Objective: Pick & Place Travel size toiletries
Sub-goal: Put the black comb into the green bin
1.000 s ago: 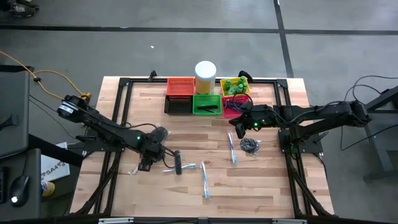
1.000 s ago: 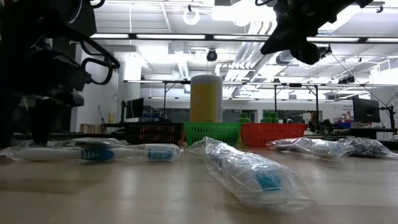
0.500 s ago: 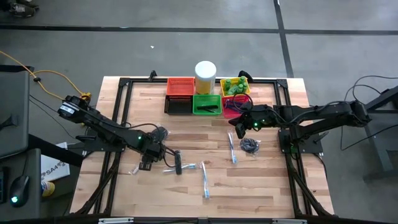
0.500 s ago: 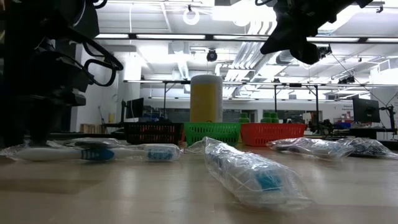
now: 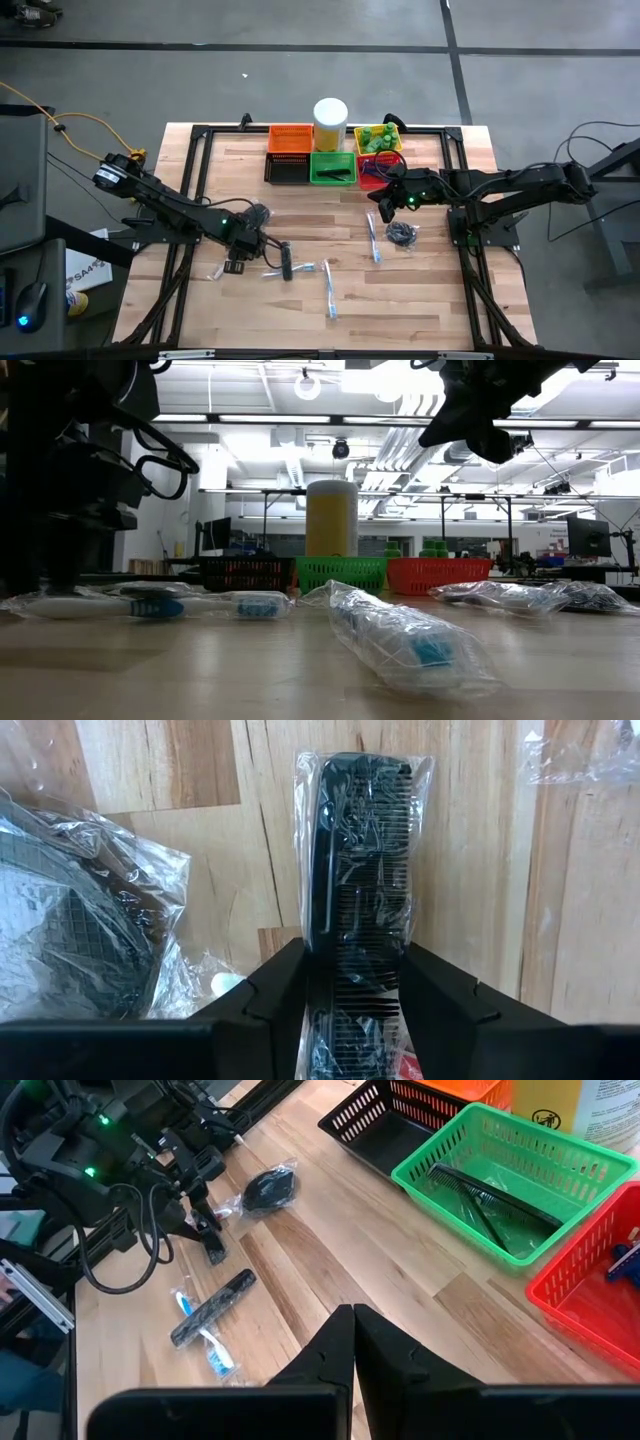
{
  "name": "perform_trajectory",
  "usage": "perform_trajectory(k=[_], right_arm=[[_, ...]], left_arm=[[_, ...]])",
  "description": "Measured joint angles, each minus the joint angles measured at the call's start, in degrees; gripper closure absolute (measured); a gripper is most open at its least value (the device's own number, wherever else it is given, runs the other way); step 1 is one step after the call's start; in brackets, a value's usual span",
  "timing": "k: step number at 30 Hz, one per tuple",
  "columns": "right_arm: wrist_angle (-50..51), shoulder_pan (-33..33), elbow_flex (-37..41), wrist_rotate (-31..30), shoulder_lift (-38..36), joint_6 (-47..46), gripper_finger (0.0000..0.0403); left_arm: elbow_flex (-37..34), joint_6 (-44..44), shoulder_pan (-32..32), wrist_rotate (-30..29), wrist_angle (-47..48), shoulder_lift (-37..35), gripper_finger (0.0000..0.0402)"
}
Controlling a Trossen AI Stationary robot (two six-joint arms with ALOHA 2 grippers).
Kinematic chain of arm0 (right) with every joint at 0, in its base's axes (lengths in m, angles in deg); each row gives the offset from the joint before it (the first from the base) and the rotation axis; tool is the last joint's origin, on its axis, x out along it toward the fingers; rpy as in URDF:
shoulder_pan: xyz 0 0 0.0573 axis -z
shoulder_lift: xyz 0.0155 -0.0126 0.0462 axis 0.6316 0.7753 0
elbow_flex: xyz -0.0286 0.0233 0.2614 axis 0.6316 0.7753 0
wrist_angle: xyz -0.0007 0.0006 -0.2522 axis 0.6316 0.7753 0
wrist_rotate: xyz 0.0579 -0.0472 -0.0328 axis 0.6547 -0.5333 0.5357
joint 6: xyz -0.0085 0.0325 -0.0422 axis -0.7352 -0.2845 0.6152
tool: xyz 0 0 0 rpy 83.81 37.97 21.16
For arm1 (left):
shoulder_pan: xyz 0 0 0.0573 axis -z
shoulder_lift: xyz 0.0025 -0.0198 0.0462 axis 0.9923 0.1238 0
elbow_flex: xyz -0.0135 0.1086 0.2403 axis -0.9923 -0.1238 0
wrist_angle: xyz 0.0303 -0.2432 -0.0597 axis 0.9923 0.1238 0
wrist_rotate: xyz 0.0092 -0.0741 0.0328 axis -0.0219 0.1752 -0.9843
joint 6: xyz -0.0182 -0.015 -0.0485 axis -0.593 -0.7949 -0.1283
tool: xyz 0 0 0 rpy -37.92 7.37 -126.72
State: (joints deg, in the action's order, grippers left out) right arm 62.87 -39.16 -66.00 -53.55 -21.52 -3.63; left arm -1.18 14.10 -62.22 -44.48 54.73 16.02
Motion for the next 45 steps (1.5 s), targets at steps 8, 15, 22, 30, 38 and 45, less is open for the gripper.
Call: perform_trajectory(k=[8, 15, 22, 30, 38, 45], right_arm=[[0.0, 0.0, 0.0, 0.0, 0.0, 0.0, 0.04], [-0.5, 0.0, 0.0, 0.0, 0.0, 0.0, 0.04], [-0.5, 0.0, 0.0, 0.0, 0.0, 1.8, 0.04], [-3.6, 0.2, 0.0, 2.0, 0.0, 5.7, 0.0401], [-3.5, 0.2, 0.0, 6.2, 0.0, 11.0, 0.0401], [-3.5, 0.6, 0.0, 6.0, 0.0, 14.9, 0.0401]], left_arm=[[2.9, 0.4, 0.0, -1.0, 3.4, 0.4, 0.0272], [7.0, 3.0, 0.0, -2.7, 6.4, 0.3, 0.0272], [10.0, 3.1, 0.0, -5.1, 7.3, 0.3, 0.0272], [17.9, 3.2, -4.9, -7.5, 9.6, 0.2, 0.0269], [27.1, 7.4, -12.7, -11.4, 8.5, 0.2, 0.0268], [32.5, 11.2, -19.9, -11.6, 2.2, 0.1, 0.0267]])
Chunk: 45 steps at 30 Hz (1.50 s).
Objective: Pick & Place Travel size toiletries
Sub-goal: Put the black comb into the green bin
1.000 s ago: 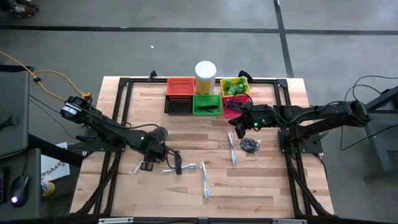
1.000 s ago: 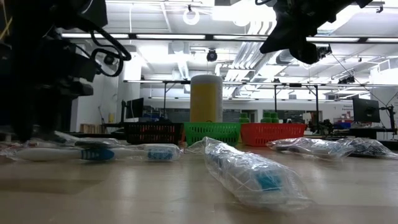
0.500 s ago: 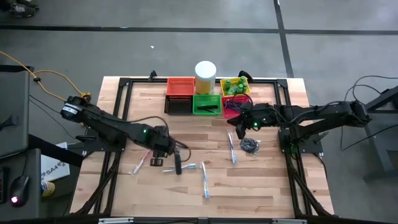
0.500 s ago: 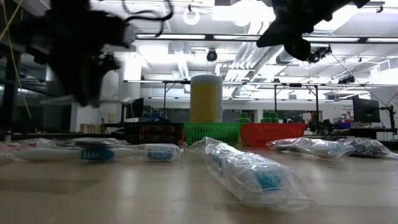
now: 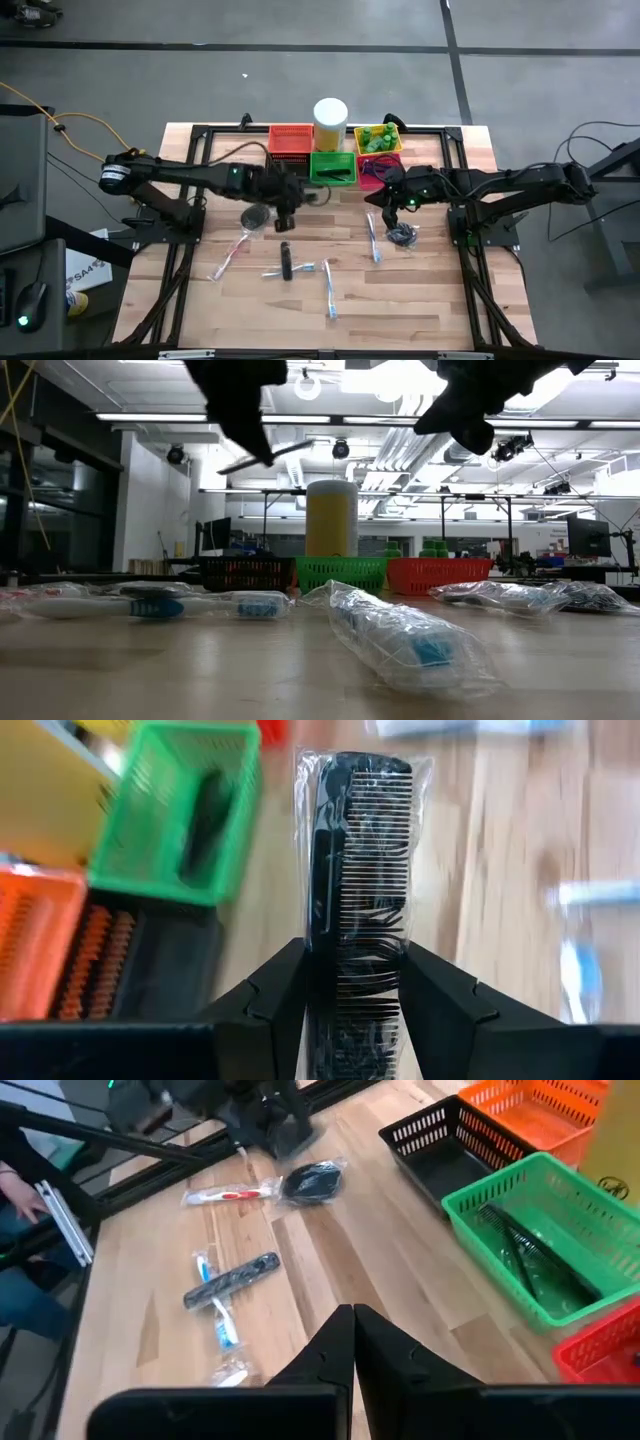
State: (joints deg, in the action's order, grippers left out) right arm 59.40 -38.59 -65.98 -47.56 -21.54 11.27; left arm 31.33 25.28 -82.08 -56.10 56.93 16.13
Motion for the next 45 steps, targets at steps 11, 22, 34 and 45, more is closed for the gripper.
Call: perform_trajectory(k=[11, 22, 34, 45], right_arm=[[-4.6, 2.1, 0.0, 0.2, 1.1, 5.9, 0.0347], [-4.2, 9.1, 0.0, 6.7, 0.4, 4.1, 0.0257], [-4.3, 12.1, 0.0, 9.6, 0.3, 4.2, 0.0255], [-4.1, 13.5, 0.0, 12.0, 0.3, 4.2, 0.0255]], left_arm=[[2.5, 1.1, -4.9, 1.1, -14.5, 0.0, 0.0267], [2.6, 4.5, -12.5, 2.2, -28.8, 9.0, 0.0267], [4.0, 7.4, -19.8, 8.7, -29.9, 18.4, 0.0267], [15.6, 8.9, -21.5, 9.7, -21.1, 27.9, 0.0267]])
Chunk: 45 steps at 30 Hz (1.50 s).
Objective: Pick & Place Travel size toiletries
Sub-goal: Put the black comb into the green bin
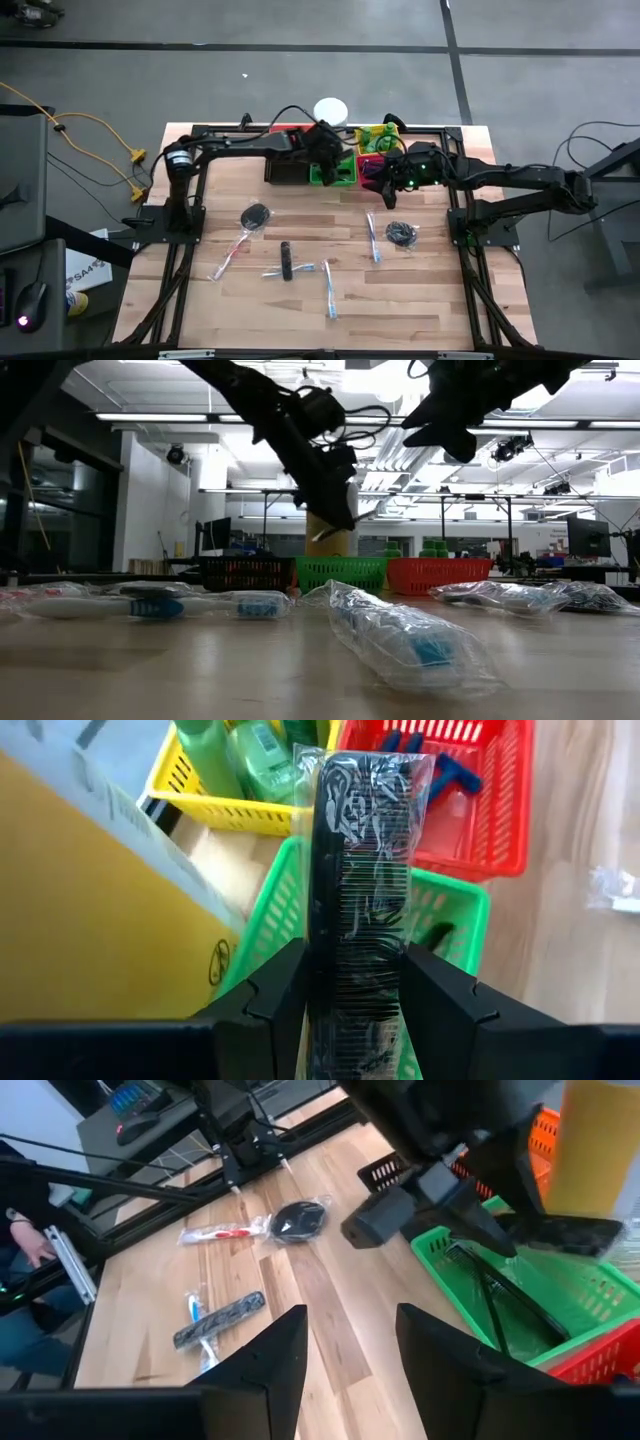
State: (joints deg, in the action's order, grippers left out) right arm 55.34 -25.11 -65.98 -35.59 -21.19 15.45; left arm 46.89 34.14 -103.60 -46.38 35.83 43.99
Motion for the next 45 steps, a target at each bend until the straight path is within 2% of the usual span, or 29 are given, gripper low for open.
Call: perform_trajectory(k=[4, 16, 21, 25, 31, 38, 45], right_arm=[[1.2, 0.0, 0.0, 0.1, 0.0, -0.1, 0.0255], [1.4, 0.0, 0.0, 0.4, 0.0, -0.2, 0.0255], [1.5, 0.0, 0.0, 2.1, 0.0, -0.6, 0.0255], [1.8, 0.0, 0.0, 3.4, 0.0, -1.5, 0.0255], [5.2, 0.0, 0.0, 4.6, 0.0, -1.5, 0.0255], [6.8, 0.0, 0.0, 4.9, 0.0, -1.0, 0.0255], [6.7, 0.0, 0.0, 6.5, 0.0, 1.7, 0.0255]], left_arm=[[1.8, 0.0, 0.0, 0.0, 4.7, 2.1, 0.0266], [1.8, -0.3, 0.1, 1.0, 4.4, 3.1, 0.0218], [1.8, -2.3, 0.1, 1.0, 5.6, 3.0, 0.021], [1.8, -8.5, 0.1, 1.1, 8.9, 0.7, 0.0209], [1.8, -20.5, 1.9, -0.3, 21.4, -3.2, 0.0208], [1.8, -37.9, 9.0, -5.4, 35.7, -6.0, 0.0208], [1.7, -55.2, 16.8, -5.5, 43.8, -6.3, 0.0208]])
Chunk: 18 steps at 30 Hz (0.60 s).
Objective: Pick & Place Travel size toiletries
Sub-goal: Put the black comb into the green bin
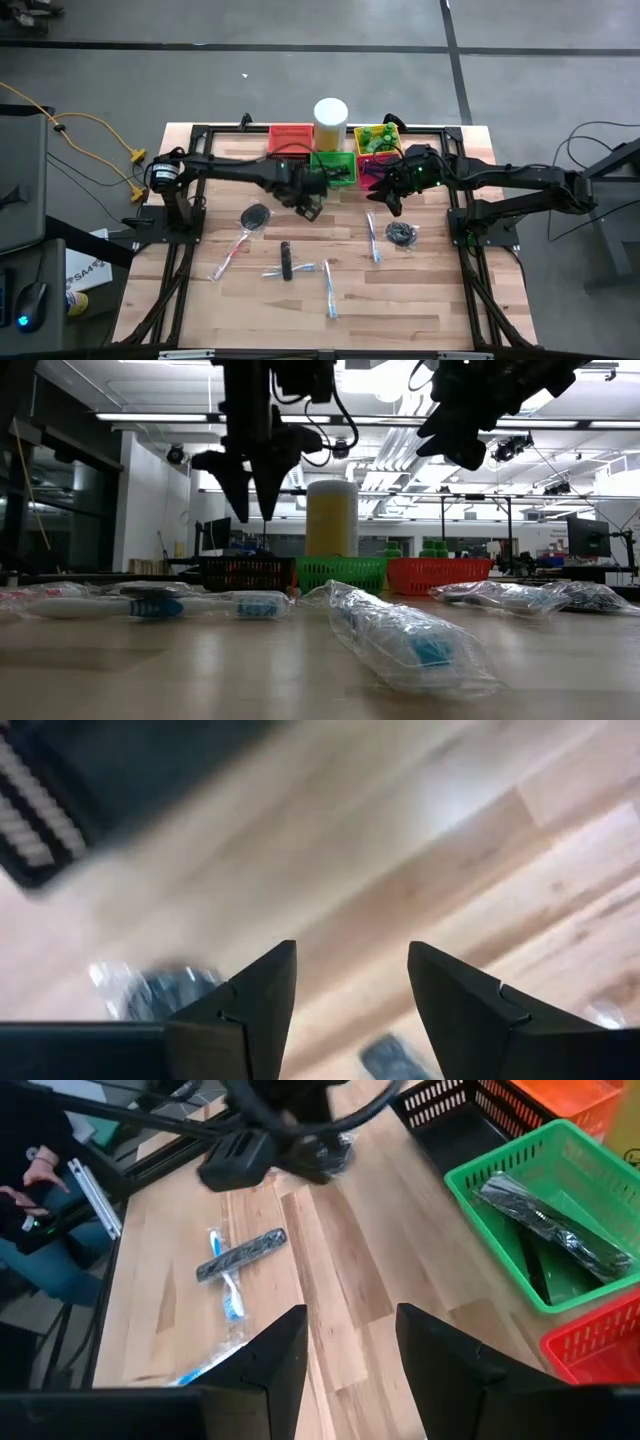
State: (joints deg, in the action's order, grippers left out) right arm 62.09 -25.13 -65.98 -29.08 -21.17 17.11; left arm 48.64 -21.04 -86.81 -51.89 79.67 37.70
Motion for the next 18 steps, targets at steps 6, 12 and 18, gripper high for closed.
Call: perform_trajectory(k=[6, 12, 18], right_arm=[[0.0, 0.0, 0.0, 1.5, 0.0, 1.6, 0.0255], [1.1, 0.0, 0.0, 4.5, -0.3, 4.2, 0.0255], [2.7, 0.0, 0.0, 5.4, -1.7, 7.1, 0.0255]], left_arm=[[-0.6, -13.1, 5.8, 0.0, 2.1, 0.0, 0.0208], [-0.6, -24.8, 10.7, -0.4, 8.5, 0.0, 0.0208], [-0.7, -30.8, 13.1, -1.1, 16.0, -0.4, 0.0208]])
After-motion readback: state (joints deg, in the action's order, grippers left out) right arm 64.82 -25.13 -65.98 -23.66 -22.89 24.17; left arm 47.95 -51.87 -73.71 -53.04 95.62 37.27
